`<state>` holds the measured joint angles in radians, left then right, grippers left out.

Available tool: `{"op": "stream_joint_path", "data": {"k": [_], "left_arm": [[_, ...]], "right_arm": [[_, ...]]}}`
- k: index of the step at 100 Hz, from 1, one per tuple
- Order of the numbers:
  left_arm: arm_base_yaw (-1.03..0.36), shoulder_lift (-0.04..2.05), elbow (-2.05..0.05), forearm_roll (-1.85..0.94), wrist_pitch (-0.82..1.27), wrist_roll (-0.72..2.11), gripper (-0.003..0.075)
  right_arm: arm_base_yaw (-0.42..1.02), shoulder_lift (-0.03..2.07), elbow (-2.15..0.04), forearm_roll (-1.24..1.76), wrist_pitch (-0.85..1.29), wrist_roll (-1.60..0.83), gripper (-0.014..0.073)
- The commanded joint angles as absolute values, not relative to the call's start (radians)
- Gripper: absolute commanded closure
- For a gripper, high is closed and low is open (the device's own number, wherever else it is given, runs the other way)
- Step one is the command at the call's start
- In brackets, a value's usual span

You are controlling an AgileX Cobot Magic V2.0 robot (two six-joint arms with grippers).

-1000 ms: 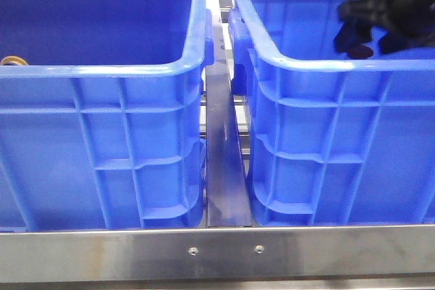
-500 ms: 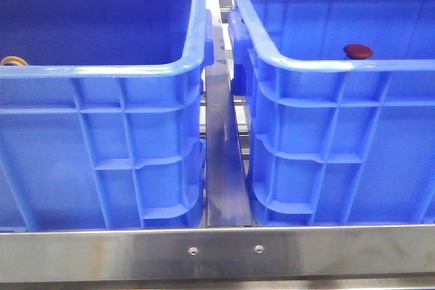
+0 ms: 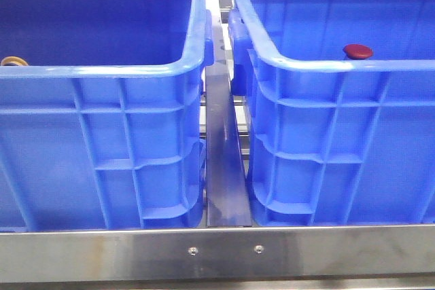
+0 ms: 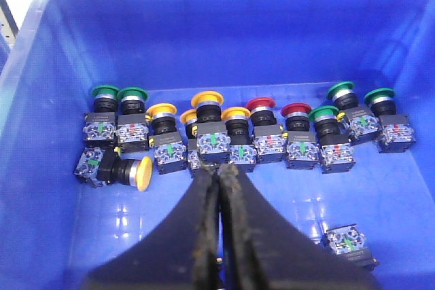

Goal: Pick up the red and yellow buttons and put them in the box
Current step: 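Lift the right gripper up out of the bin, then lower the left gripper onto a yellow-capped button in the button bin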

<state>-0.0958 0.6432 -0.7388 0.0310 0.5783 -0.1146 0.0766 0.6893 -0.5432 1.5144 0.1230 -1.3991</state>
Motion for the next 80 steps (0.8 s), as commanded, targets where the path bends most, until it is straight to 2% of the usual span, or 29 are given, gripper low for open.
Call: {"op": "stream_joint_path", "data": {"k": [1,14,27,39,43,51,58,80], "left_arm": [[-0.094,0.642,-0.764,0.023,0.499,-0.122,0.0739],[-0.094,0.642,-0.764,0.023,0.499,-0.122,0.0738],[-0.094,0.642,-0.764,0.023,0.499,-0.120,0.0705],[-0.094,0.642,-0.764,0.023,0.499,-0.120,0.0538],[-0.094,0.642,-0.764,0.023,0.499,-0.119,0.0439],[-0.094,0.651,-0.764,0.023,0.490,-0.119,0.0288],[-0.094,0.671,-0.764,0.023,0.484,-0.118,0.0217],[-0.094,0.819,-0.817,0.010,0.488,-0.118,0.0216]], "right_arm": [[0.073,0.676,-0.567,1.528,0.115,-1.404,0.0493],[0.073,0.676,-0.567,1.529,0.116,-1.404,0.0668],[0.073,0.676,-0.567,1.529,0.116,-1.404,0.0661],[0.073,0.676,-0.567,1.529,0.116,-1.404,0.0661],[0.073,0.676,-0.567,1.529,0.116,-1.404,0.0661],[0.073,0.676,-0.567,1.529,0.116,-1.404,0.0661],[0.073,0.678,-0.567,1.529,0.116,-1.404,0.0661],[0.073,0.680,-0.567,1.529,0.116,-1.404,0.0661]]}}
